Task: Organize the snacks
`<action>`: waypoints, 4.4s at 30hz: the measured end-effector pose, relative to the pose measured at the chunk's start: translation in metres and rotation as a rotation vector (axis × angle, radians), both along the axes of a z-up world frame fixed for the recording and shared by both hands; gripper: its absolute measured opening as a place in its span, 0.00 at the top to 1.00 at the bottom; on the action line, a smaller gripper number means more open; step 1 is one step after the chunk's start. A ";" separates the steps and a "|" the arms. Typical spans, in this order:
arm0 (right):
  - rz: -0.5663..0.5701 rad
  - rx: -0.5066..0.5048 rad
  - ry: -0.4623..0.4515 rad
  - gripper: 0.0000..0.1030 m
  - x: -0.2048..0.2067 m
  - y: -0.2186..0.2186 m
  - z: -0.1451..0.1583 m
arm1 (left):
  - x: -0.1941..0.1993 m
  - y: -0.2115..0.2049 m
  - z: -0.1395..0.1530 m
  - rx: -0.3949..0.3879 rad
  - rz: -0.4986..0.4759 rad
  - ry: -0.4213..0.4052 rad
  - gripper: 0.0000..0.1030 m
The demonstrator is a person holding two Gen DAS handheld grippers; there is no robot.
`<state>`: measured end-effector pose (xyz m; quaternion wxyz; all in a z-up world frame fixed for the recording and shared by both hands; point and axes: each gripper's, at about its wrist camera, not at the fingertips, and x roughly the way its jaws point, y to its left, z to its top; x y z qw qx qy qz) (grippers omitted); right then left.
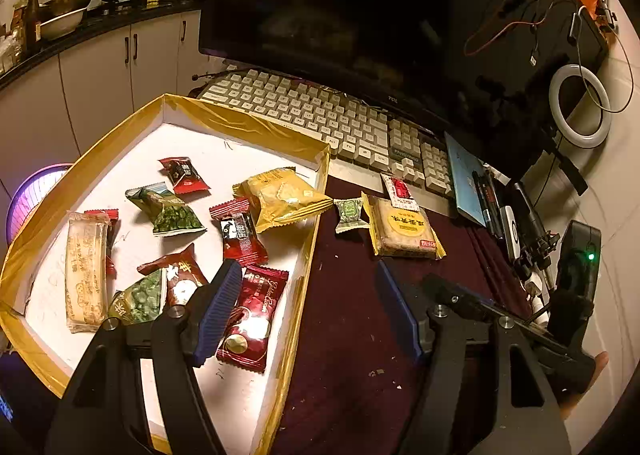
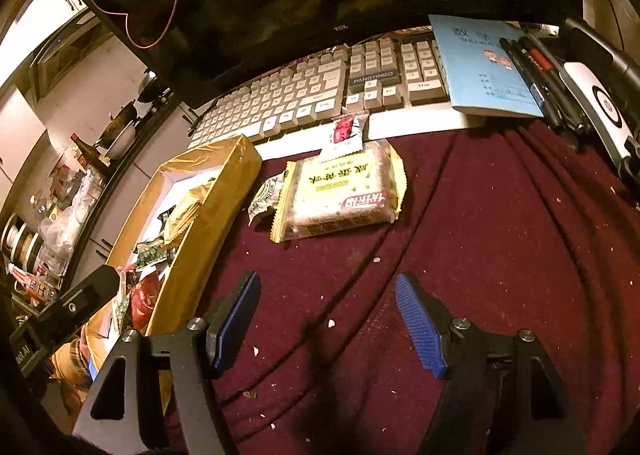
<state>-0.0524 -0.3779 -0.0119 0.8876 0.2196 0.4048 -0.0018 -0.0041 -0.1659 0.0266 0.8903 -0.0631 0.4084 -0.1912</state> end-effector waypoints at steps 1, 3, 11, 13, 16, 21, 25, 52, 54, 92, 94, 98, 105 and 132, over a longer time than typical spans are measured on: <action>0.001 0.000 -0.001 0.30 0.001 0.000 0.001 | 0.000 0.000 0.000 0.000 0.000 0.002 0.34; 0.003 -0.002 -0.003 0.30 0.001 0.000 0.003 | 0.000 -0.001 -0.001 0.000 -0.004 0.006 0.34; 0.007 -0.006 0.003 0.30 0.005 -0.002 0.002 | -0.001 -0.008 -0.001 0.008 -0.018 0.005 0.34; 0.008 -0.007 0.008 0.30 0.006 -0.003 0.001 | 0.000 -0.009 -0.002 0.010 -0.021 0.006 0.34; 0.007 -0.007 0.008 0.30 0.008 -0.004 0.001 | 0.000 -0.011 -0.002 0.010 -0.024 0.007 0.34; 0.010 -0.006 0.010 0.30 0.013 -0.005 0.001 | 0.002 -0.013 -0.004 0.014 -0.025 0.013 0.34; 0.015 -0.005 0.014 0.30 0.016 -0.003 0.000 | 0.004 -0.015 -0.005 0.015 -0.029 0.014 0.34; 0.011 0.011 0.033 0.30 0.025 -0.010 -0.003 | 0.007 -0.018 -0.007 0.016 -0.037 0.020 0.34; 0.011 0.010 0.035 0.30 0.026 -0.010 -0.003 | 0.007 -0.018 -0.007 0.014 -0.038 0.019 0.34; 0.008 0.007 0.051 0.30 0.032 -0.012 -0.004 | 0.012 -0.019 -0.013 0.013 -0.041 0.036 0.34; 0.009 0.006 0.051 0.30 0.032 -0.012 -0.004 | 0.012 -0.019 -0.012 0.013 -0.042 0.036 0.34; 0.011 0.006 0.053 0.30 0.034 -0.011 -0.004 | 0.012 -0.019 -0.012 0.011 -0.041 0.034 0.34; 0.014 0.005 0.055 0.30 0.034 -0.010 -0.005 | 0.012 -0.019 -0.012 0.011 -0.041 0.034 0.34; 0.009 -0.026 0.055 0.30 0.040 -0.011 0.004 | 0.018 -0.011 -0.014 -0.039 -0.056 0.065 0.34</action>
